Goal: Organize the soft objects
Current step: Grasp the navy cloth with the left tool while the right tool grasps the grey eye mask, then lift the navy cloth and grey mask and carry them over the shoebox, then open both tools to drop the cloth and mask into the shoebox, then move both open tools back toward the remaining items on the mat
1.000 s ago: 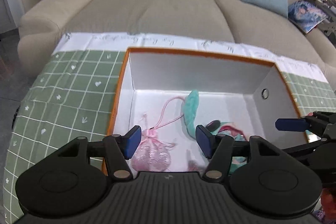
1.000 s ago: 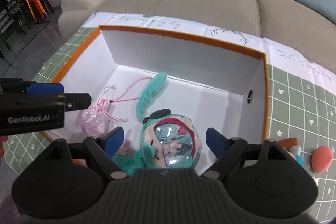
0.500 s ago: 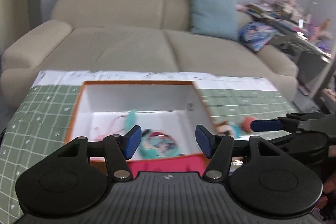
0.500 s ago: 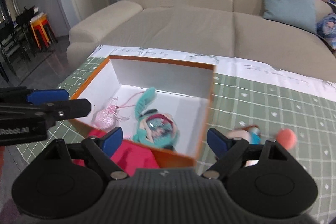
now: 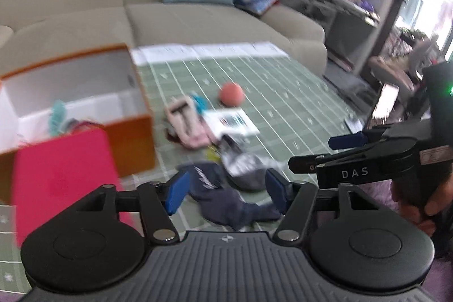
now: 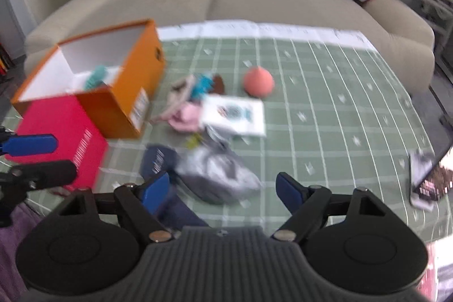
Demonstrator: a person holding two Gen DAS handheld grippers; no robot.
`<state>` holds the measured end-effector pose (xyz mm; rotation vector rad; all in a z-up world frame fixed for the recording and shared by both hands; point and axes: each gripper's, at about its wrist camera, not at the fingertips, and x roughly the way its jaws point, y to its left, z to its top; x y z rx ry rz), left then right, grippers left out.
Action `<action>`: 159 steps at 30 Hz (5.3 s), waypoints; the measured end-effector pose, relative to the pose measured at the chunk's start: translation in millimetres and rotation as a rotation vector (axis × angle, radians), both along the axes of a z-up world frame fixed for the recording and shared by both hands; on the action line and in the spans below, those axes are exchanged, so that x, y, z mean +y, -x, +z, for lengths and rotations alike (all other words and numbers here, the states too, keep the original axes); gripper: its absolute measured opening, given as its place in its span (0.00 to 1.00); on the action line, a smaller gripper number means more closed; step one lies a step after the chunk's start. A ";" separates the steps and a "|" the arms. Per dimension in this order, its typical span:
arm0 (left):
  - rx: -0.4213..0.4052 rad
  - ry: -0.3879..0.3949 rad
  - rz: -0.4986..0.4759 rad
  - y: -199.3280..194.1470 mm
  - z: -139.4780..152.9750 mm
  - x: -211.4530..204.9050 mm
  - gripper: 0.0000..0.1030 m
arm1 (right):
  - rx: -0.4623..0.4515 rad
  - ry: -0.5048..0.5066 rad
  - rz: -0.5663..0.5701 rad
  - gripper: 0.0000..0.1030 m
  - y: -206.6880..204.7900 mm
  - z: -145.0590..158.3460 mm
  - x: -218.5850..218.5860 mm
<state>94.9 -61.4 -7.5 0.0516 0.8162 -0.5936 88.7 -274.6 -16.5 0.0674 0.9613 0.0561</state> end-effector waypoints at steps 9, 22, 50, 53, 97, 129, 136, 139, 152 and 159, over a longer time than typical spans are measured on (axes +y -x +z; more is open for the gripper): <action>0.044 -0.109 0.021 -13.8 -71.2 -35.6 0.84 | 0.089 -0.116 -0.053 0.79 -15.1 -36.8 -19.4; 0.063 -0.114 0.035 -27.6 -111.6 -47.0 0.82 | 0.195 -0.115 -0.093 0.83 -62.9 -87.0 -5.6; 0.037 -0.109 0.029 -17.8 -94.1 -32.0 0.13 | 0.094 0.039 -0.030 0.00 -38.4 -62.6 17.5; 0.024 -0.106 0.040 -14.1 -85.7 -27.4 0.13 | 0.062 0.033 -0.041 0.00 -28.2 -50.6 16.0; -0.183 0.023 0.299 36.8 52.5 109.4 0.13 | -0.187 -0.129 0.361 0.00 28.3 80.5 166.2; -0.050 -0.219 0.435 -154.3 0.3 159.7 0.13 | -0.064 -0.070 0.389 0.06 -170.2 4.5 256.2; -0.005 -0.240 0.454 -160.2 -11.5 162.7 0.22 | -0.041 -0.044 0.410 0.36 -171.9 -7.9 262.9; -0.004 -0.253 0.457 -156.9 -10.6 163.2 0.35 | -0.051 -0.021 0.420 0.42 -169.7 -6.2 264.4; -0.098 -0.189 0.487 -123.3 28.2 160.8 0.52 | -0.157 -0.045 0.395 0.65 -132.0 30.8 242.9; -0.181 -0.127 0.444 -80.8 47.4 140.9 0.52 | -0.250 -0.068 0.373 0.69 -86.7 56.6 215.8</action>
